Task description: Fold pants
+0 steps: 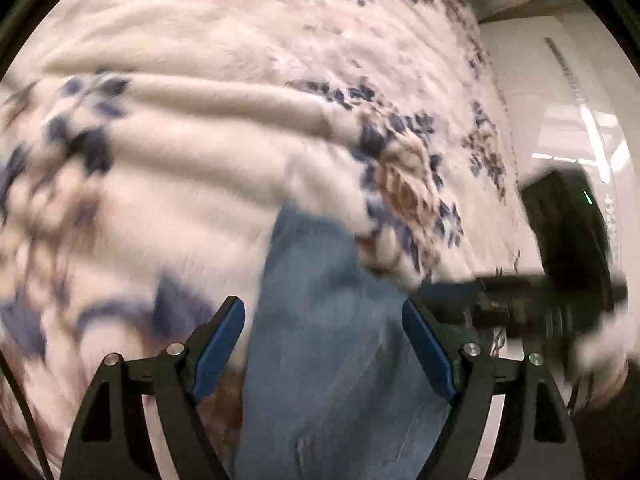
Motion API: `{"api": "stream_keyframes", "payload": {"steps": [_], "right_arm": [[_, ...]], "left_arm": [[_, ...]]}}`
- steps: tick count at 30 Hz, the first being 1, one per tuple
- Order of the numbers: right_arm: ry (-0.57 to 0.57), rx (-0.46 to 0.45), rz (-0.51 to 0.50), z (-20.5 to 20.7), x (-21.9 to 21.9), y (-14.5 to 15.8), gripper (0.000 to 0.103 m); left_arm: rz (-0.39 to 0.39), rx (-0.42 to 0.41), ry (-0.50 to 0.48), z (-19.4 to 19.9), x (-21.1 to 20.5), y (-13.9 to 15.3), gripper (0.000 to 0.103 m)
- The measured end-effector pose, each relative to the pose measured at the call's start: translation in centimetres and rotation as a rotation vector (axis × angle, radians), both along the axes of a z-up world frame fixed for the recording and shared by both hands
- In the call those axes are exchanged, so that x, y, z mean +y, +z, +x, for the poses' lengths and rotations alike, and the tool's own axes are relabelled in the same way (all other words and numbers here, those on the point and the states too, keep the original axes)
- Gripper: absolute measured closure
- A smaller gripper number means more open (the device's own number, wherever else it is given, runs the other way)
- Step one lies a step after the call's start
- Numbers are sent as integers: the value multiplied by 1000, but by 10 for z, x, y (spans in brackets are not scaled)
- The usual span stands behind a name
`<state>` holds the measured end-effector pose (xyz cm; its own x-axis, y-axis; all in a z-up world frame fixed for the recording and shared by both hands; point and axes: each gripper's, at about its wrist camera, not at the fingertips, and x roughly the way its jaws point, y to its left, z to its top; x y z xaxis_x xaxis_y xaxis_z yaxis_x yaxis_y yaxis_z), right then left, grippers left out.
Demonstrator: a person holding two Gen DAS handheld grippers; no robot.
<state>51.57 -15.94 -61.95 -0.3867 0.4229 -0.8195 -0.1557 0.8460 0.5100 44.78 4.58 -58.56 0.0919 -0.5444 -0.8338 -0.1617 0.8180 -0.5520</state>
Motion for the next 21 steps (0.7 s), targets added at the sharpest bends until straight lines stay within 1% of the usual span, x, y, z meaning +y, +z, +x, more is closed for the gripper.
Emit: {"api": "stream_keyframes", "payload": {"steps": [1, 2, 3, 4, 5, 6, 7, 8, 9, 10, 12, 13, 14, 15, 16, 17, 18, 19, 20, 21], "right_arm": [[0, -38, -8, -6, -5, 5, 41], [1, -61, -3, -13, -7, 9, 43], [-5, -73, 7, -18, -10, 12, 49], [-14, -80, 6, -18, -20, 15, 50], [-20, -93, -12, -19, -28, 16, 50], [-24, -112, -39, -22, -30, 18, 50], [-25, -143, -81, -24, -36, 21, 50], [-32, -167, -108, -24, -40, 24, 50], [-59, -190, -128, -26, -49, 29, 50], [-87, -199, -126, -28, -59, 34, 50], [-148, -216, -135, -33, -79, 43, 50], [-179, -224, -140, -38, -91, 47, 50], [-211, -225, -140, -42, -101, 51, 50], [-239, -224, -142, -45, -106, 52, 50], [-314, -211, -115, -54, -125, 58, 50], [-314, -211, -115, -54, -125, 58, 50], [-336, -209, -119, -57, -129, 60, 50], [-358, -208, -125, -60, -138, 63, 50], [-374, -213, -121, -65, -144, 66, 50], [-388, -220, -126, -69, -147, 68, 47]], "left_arm": [[9, 59, -24, 16, -3, -12, 23], [45, 88, -44, 23, -7, -18, 24], [67, 106, -74, 30, -11, -25, 29], [108, 117, -110, 36, -17, -30, 40], [162, 112, -152, 38, -21, -34, 58], [178, 98, -187, 39, -25, -34, 71], [184, 85, -205, 39, -26, -32, 73], [176, 75, -185, 39, -21, -31, 75], [149, 91, -158, 40, -14, -34, 77], [102, 118, -87, 41, 0, -39, 77], [-38, 186, 81, 39, 28, -51, 78], [-89, 207, 158, 36, 38, -55, 78], [-142, 222, 207, 33, 45, -56, 78], [-177, 222, 219, 32, 47, -54, 77], [-187, 221, 221, 31, 48, -50, 74], [-179, 218, 218, 31, 49, -45, 60], [-180, 208, 209, 32, 50, -40, 37], [-172, 199, 194, 33, 51, -34, 28], [-124, 182, 162, 35, 50, -27, 25], [-106, 166, 135, 33, 48, -22, 25]]}}
